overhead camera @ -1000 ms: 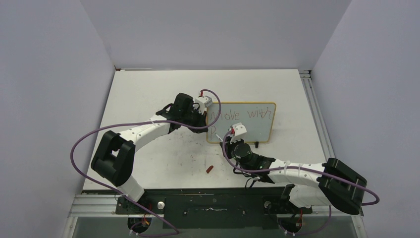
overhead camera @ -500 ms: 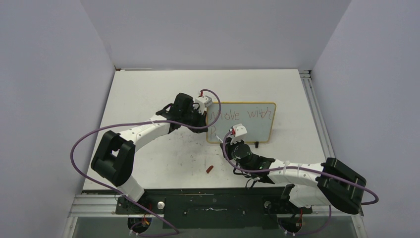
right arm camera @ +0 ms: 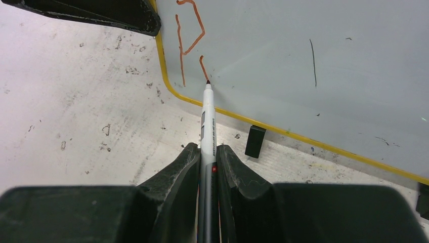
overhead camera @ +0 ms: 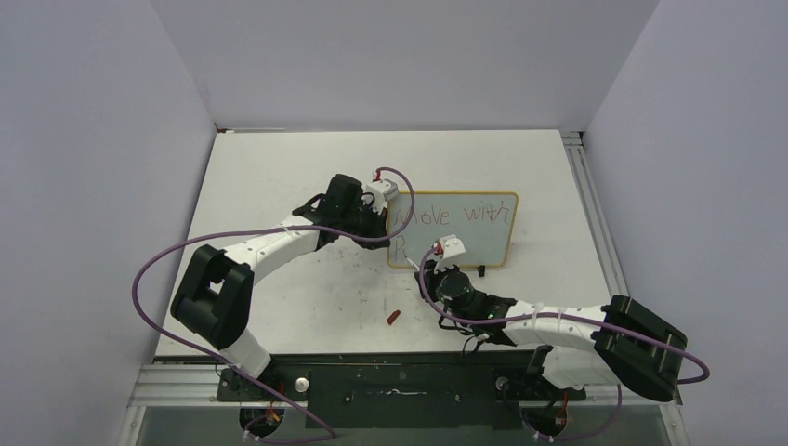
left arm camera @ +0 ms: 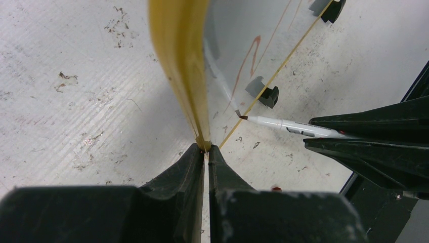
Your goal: Write a sentence on the whiteboard
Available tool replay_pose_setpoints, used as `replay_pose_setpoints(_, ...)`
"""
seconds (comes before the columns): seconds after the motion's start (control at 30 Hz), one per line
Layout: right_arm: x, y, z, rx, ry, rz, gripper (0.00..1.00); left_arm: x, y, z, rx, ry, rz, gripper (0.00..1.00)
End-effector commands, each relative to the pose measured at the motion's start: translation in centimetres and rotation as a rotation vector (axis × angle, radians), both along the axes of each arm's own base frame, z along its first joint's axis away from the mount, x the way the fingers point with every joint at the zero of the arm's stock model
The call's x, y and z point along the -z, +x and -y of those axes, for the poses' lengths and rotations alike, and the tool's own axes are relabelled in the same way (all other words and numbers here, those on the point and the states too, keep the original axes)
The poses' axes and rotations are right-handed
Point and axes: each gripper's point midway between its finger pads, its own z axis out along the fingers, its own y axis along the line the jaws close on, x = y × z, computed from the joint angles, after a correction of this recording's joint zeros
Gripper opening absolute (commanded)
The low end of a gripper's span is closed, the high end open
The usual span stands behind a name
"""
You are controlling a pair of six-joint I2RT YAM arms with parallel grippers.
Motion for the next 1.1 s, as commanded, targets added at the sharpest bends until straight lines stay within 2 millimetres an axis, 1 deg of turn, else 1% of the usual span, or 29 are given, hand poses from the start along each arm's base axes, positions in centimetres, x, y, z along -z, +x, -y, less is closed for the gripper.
replay_pose_setpoints(0.0, 0.2, 0.7, 0.9, 0.058, -0.01, 0.002, 0.05, -3.5, 1.2, 1.1, 0.017, -0.07, 0.074, 0.0)
replay_pose_setpoints(0.33, -0.3, 0.9, 0.9, 0.067, -0.009, 0.01, 0.05, -3.4, 1.2, 1.1, 0.017, -0.069, 0.071, 0.0)
replay_pose_setpoints(0.73, -3.0, 1.8, 0.8, 0.089, 0.011, 0.075, 0.05, -3.2, 1.2, 1.1, 0.016, -0.065, 0.069, 0.0)
replay_pose_setpoints(1.07, -4.7, 2.5, 1.0, 0.114, 0.029, 0.112, 0.05, -3.1, 1.2, 1.1, 0.017, -0.064, 0.066, 0.0)
